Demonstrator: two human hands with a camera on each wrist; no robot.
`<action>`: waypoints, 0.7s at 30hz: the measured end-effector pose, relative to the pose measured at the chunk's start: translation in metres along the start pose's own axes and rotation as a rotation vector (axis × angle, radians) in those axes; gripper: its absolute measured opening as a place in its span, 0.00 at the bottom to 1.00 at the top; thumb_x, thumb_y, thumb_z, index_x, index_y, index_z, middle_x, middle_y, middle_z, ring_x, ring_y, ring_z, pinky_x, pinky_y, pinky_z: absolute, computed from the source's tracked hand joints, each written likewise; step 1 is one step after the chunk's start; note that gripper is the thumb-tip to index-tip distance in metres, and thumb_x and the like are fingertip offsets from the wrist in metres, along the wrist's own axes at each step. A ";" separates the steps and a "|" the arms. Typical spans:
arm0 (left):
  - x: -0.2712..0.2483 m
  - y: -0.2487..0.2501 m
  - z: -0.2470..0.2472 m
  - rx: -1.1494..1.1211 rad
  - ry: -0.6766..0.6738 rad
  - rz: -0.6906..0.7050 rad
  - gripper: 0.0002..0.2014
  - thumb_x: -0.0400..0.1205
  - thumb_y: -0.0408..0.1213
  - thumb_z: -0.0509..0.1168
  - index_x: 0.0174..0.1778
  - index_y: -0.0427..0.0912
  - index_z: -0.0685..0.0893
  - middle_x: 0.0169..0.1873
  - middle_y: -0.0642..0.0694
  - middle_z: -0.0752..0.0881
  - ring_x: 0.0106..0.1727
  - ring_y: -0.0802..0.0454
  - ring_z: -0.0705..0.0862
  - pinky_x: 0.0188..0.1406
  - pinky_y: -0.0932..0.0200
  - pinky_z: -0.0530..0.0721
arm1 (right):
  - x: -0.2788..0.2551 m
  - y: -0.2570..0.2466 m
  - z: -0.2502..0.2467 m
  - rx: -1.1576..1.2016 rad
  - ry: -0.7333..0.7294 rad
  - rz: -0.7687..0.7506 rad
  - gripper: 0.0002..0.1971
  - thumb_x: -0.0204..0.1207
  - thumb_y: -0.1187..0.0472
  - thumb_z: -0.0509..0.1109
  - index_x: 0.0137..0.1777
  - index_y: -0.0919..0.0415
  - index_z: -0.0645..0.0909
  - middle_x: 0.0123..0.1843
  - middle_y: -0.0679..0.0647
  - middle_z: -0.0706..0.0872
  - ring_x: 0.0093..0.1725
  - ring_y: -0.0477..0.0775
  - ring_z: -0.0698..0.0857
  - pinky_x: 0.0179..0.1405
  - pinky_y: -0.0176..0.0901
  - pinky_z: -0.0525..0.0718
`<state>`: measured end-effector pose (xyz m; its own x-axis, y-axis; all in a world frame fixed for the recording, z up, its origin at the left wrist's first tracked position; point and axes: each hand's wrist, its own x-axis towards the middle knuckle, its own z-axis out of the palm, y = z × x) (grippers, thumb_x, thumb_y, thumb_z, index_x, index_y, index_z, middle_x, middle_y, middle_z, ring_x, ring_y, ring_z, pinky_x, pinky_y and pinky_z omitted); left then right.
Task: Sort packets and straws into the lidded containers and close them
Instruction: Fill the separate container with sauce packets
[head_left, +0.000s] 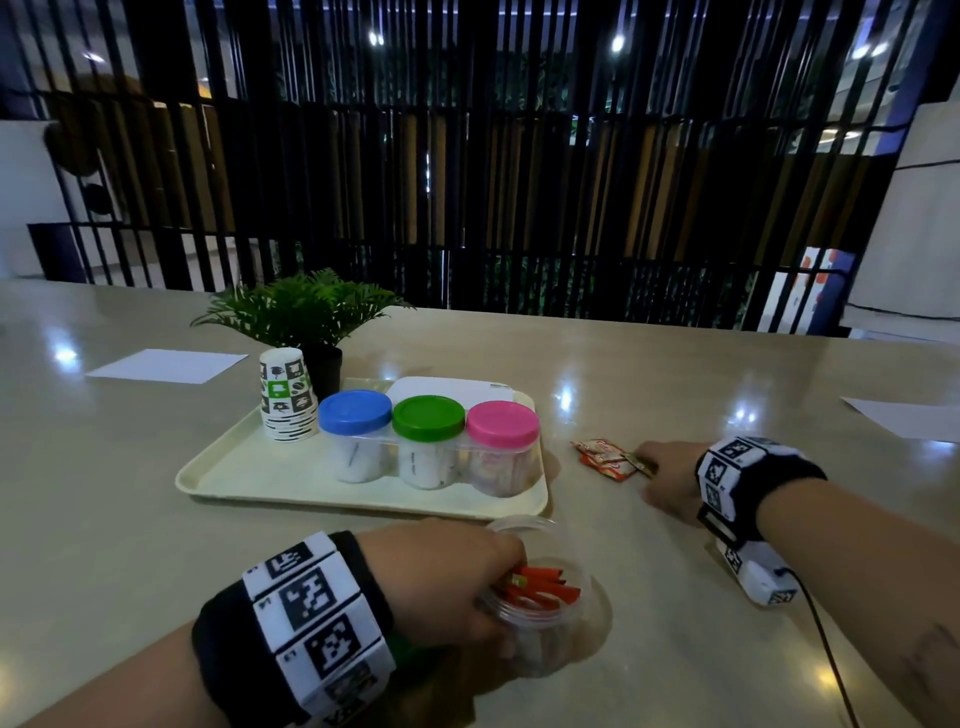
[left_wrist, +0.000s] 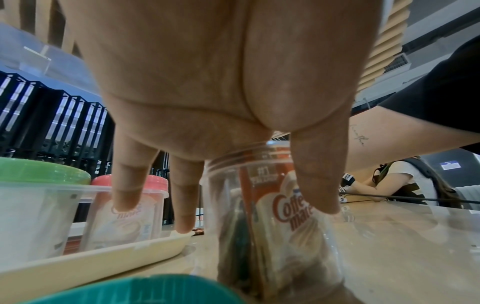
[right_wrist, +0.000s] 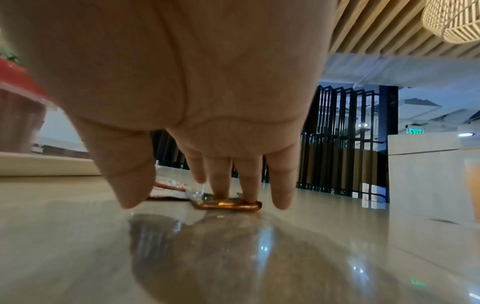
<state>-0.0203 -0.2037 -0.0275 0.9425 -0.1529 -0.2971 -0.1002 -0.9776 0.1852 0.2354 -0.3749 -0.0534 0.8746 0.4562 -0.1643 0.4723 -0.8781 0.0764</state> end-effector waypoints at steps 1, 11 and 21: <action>0.000 -0.001 0.000 0.001 0.003 0.002 0.24 0.79 0.53 0.70 0.69 0.52 0.74 0.63 0.51 0.82 0.62 0.53 0.81 0.65 0.51 0.80 | 0.000 -0.001 0.002 -0.001 0.018 0.005 0.27 0.74 0.50 0.64 0.73 0.50 0.69 0.68 0.53 0.81 0.63 0.57 0.81 0.61 0.47 0.79; 0.002 -0.004 0.004 0.006 0.010 0.003 0.24 0.78 0.53 0.71 0.67 0.53 0.74 0.61 0.51 0.82 0.60 0.53 0.80 0.63 0.52 0.80 | -0.003 -0.011 -0.002 -0.189 -0.050 -0.022 0.18 0.81 0.54 0.66 0.67 0.62 0.80 0.65 0.58 0.83 0.64 0.56 0.82 0.56 0.40 0.78; -0.001 -0.001 0.004 0.002 0.027 -0.008 0.25 0.77 0.54 0.72 0.68 0.54 0.74 0.62 0.52 0.82 0.60 0.53 0.81 0.63 0.53 0.81 | -0.028 -0.020 0.000 -0.304 -0.050 -0.087 0.21 0.77 0.64 0.70 0.68 0.62 0.71 0.64 0.60 0.79 0.62 0.59 0.81 0.54 0.44 0.78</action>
<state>-0.0222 -0.2032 -0.0314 0.9515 -0.1412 -0.2733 -0.0932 -0.9790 0.1814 0.2021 -0.3702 -0.0505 0.8268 0.5131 -0.2306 0.5625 -0.7495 0.3491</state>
